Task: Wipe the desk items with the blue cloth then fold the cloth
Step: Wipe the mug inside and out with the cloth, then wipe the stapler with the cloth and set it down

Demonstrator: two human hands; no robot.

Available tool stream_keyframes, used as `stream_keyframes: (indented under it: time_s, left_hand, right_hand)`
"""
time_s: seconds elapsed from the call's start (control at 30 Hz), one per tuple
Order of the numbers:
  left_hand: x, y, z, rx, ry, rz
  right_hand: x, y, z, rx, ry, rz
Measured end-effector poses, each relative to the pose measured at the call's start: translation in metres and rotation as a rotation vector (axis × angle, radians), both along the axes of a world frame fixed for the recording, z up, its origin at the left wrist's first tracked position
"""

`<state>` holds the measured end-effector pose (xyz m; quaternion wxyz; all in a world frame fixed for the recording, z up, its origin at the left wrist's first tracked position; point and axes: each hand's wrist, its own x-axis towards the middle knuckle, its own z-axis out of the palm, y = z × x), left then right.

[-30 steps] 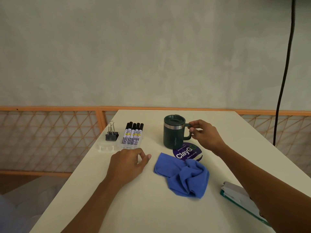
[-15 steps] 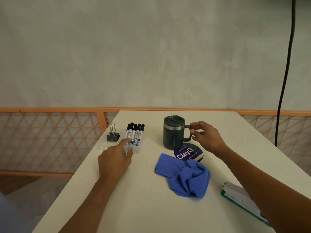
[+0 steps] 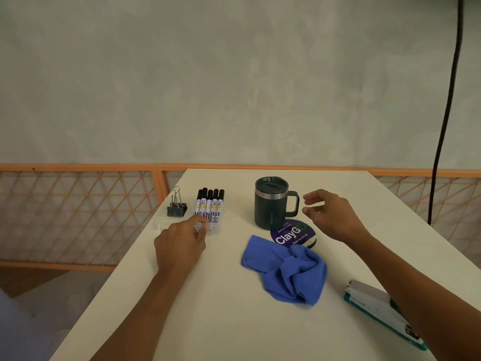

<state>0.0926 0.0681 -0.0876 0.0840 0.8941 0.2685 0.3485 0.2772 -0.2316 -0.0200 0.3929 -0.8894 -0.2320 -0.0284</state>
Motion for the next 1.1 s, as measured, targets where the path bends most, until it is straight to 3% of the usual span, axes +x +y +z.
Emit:
stream_keyframes:
  time_s: [0.3,0.43,0.6,0.73,0.9,1.1]
  left_hand:
    - [0.001,0.002,-0.002,0.011,0.004,0.0]
    - [-0.002,-0.019,0.007,-0.051,-0.059,-0.137]
    - [-0.005,-0.076,0.014,-0.235,-0.082,-0.618]
    - [-0.007,-0.114,0.015,-0.32,-0.1,-0.829]
    - [-0.007,-0.126,0.012,-0.293,-0.108,-0.9]
    - [-0.008,-0.122,0.011,-0.32,-0.117,-0.84]
  right_hand:
    - [-0.023,-0.046,0.024,-0.573,0.113,0.335]
    - [-0.034,-0.055,0.032,-0.586,0.156,0.428]
    - [-0.045,-0.072,0.04,-0.569,0.246,0.421]
    - [-0.054,-0.086,0.042,-0.704,0.338,0.374]
    - [-0.065,-0.091,0.037,-0.956,0.379,0.36]
    - [-0.065,-0.098,0.03,-0.874,0.218,0.326]
